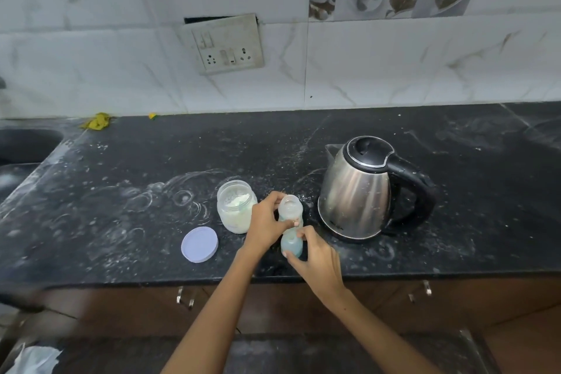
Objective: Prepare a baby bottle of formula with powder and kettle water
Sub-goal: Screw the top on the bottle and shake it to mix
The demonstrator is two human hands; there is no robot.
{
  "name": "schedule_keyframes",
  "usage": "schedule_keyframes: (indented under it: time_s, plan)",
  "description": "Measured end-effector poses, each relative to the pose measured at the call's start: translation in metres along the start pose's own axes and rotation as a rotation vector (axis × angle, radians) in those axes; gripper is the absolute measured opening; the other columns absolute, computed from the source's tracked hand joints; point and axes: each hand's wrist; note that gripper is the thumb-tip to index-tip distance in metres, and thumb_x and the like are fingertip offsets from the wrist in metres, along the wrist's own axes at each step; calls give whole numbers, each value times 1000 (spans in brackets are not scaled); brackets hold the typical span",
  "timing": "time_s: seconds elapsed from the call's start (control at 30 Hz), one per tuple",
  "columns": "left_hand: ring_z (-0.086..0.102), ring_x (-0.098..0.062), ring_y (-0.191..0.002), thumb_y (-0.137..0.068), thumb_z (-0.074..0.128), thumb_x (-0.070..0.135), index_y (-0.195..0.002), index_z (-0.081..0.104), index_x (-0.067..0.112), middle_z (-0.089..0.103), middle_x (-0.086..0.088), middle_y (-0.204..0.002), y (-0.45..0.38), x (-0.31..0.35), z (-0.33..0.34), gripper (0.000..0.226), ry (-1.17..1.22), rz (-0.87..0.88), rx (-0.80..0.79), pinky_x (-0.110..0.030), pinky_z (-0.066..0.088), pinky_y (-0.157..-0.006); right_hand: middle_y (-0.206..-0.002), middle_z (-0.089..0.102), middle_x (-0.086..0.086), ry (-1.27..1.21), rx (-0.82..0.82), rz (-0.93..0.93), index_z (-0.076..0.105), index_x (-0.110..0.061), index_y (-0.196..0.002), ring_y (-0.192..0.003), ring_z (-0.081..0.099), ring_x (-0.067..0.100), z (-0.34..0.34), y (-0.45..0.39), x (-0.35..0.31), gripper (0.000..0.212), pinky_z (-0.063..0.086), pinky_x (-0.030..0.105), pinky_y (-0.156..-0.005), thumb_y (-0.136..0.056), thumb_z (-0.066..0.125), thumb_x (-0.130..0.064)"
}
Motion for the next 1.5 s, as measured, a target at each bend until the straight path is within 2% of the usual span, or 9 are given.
schedule_keyframes:
  time_s: [0.17,0.37,0.63,0.9,1.1,1.2,1.33,1.4,1.5]
  plan:
    - [63,4,-93,-64,85,7,-103,61,13,68,10,-98,4,-4,3,47,70,19,22,-15,48,-83,-100,61,2,-52,104,90,54,-11,-107,-79,64,25,-22,5,12,39,41,28,-60,-76,75,-22]
    - [63,-2,-97,-58,91,22,-104,59,19,68,9,-103,13,-6,7,57,133,-1,75,-15,50,-84,-112,56,-1,-213,260,-25,56,-13,-117,-98,61,15,-52,-24,-11,34,58,36,-77,-86,69,-21]
    - [65,-1,-93,-57,91,13,-99,65,16,71,9,-94,25,-8,7,49,220,-44,90,-10,48,-81,-134,51,0,-267,-120,-132,56,-22,-130,-123,51,10,-59,-59,-23,42,53,34,-95,-89,66,-16]
    - [66,-3,-94,-57,90,13,-101,64,16,71,6,-96,25,-11,9,51,238,-73,93,-14,49,-82,-128,57,-5,-95,-388,-226,53,-30,-128,-116,55,10,-63,-82,-20,55,49,39,-97,-80,74,-10]
    - [65,-5,-99,-57,90,15,-108,64,16,71,6,-102,26,-11,8,57,239,-85,93,-18,51,-86,-124,59,-4,-27,-606,-290,62,-25,-124,-117,52,10,-77,-106,-35,54,43,31,-102,-79,68,5]
    - [65,-5,-97,-57,90,13,-104,65,15,71,6,-100,26,-9,8,54,245,-102,98,-15,50,-84,-121,59,-2,11,-566,-225,42,-28,-138,-106,54,11,-71,-105,-32,72,46,29,-90,-77,74,-7]
    - [66,-5,-95,-58,90,13,-103,65,16,72,6,-97,28,-8,8,51,230,-104,104,-16,51,-82,-104,62,-9,9,-355,-141,49,-31,-113,-88,58,11,-59,-90,-24,52,48,30,-71,-71,78,-39]
    - [66,-5,-95,-58,89,14,-103,66,15,72,7,-96,29,-7,9,51,221,-100,112,-16,51,-81,-115,63,-8,-23,-322,-109,52,-30,-122,-99,59,11,-57,-86,-24,58,53,33,-80,-71,79,-42]
    - [65,-4,-97,-60,89,16,-107,66,16,71,7,-100,27,-3,7,52,210,-89,111,-18,52,-85,-141,50,-6,-195,-401,21,31,-27,-149,-126,47,9,-61,-79,-20,90,43,30,-105,-74,81,-36]
Point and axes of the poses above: each hand's wrist, its own y-axis away from the middle knuckle, its own z-axis out of the palm, x = y × z
